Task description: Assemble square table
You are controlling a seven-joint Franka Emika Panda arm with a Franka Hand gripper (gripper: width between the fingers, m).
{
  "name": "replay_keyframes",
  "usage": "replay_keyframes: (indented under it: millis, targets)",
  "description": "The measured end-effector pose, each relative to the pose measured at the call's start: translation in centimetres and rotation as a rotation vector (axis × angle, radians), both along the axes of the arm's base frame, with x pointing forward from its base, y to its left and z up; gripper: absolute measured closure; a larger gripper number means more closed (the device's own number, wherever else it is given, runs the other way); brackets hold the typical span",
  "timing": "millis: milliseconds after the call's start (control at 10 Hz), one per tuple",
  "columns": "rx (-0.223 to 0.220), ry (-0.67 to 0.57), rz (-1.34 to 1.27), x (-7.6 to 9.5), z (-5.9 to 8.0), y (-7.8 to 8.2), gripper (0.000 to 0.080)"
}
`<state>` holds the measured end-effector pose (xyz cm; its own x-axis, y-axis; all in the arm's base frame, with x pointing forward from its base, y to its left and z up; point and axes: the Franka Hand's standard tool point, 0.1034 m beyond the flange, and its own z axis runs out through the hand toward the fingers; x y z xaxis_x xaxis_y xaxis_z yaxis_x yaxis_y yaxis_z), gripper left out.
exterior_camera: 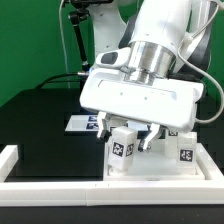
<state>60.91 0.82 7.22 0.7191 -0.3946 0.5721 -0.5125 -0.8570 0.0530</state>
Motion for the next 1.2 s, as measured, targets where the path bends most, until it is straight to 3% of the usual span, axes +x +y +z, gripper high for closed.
replay_keyframes:
  millis: [400, 500, 600, 800, 1000, 1200]
  targets:
    - [-0.005, 0.003, 0.008, 0.0, 0.0, 0.0, 0.0151]
    - [-0.019, 0.012, 0.045, 0.2, 0.5, -0.2, 0.0151]
    - [0.015, 0.000, 0.050, 0.7, 2.0, -0.2, 0.0151]
    - [0.072, 0.018, 0.057, 1.2, 3.4, 0.0, 0.0151]
    - [0.105, 0.061, 0.046, 1.9, 3.7, -0.2, 0.0151]
    - [0.143, 0.216, 0.065, 1.8, 3.7, -2.3, 0.0151]
